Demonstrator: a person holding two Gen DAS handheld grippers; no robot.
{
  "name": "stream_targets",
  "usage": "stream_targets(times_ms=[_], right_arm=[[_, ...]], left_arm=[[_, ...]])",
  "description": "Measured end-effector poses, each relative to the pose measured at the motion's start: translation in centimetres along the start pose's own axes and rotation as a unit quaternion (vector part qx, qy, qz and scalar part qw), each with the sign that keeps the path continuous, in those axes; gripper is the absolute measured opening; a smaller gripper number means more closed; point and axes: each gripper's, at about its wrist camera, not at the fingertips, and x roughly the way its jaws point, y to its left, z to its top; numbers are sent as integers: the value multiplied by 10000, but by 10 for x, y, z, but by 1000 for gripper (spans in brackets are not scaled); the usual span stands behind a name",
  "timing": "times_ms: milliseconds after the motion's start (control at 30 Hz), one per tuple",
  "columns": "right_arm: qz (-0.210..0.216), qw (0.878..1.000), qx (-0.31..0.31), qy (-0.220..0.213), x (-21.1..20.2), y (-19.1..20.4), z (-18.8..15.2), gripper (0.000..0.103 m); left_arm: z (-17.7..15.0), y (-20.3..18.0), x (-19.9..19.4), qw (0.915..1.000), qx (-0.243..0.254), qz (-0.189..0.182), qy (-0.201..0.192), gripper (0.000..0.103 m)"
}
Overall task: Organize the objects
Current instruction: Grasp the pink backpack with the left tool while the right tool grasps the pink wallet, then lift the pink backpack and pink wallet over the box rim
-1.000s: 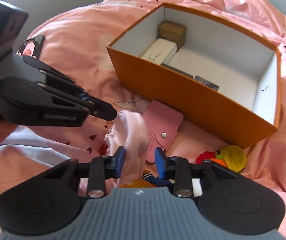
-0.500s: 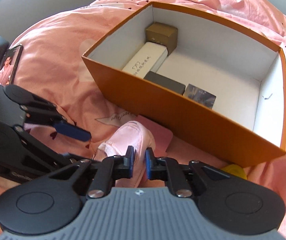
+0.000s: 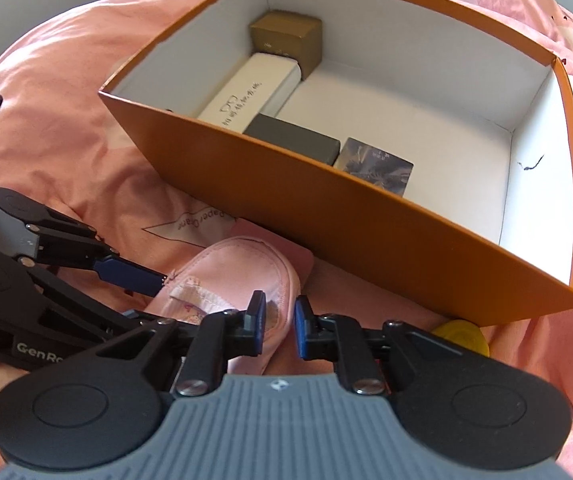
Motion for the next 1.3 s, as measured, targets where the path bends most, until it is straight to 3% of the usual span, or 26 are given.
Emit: stream_targets(times_ms=[67, 200, 333, 467, 733, 1100, 1300], right_arm=[[2, 10000, 48, 6, 1, -2, -1, 17], [31, 9999, 138, -16, -2, -3, -1, 21], [57, 9997, 220, -93, -9, -6, 0, 22], [325, 9973, 646, -118, -13, -19, 4, 36], [689, 9899, 1190, 358, 16, -28, 10, 43], [984, 9760, 1703, 939, 60, -33, 13, 54], [890, 9795, 1559, 913, 60, -24, 12, 52]], left_arm=[[-1, 0, 0, 10000, -77, -58, -6, 48], [-4, -6, -11, 9994, -37, 247, -246, 25], [-6, -12, -31, 9959, 112, 664, -610, 19], [-8, -10, -46, 9898, 189, 1189, -762, 19], [-3, 7, -42, 9862, 18, 1533, -626, 19], [-2, 28, -34, 9902, -445, 1257, -423, 28], [-1, 34, -28, 9906, -623, 1153, -380, 38]])
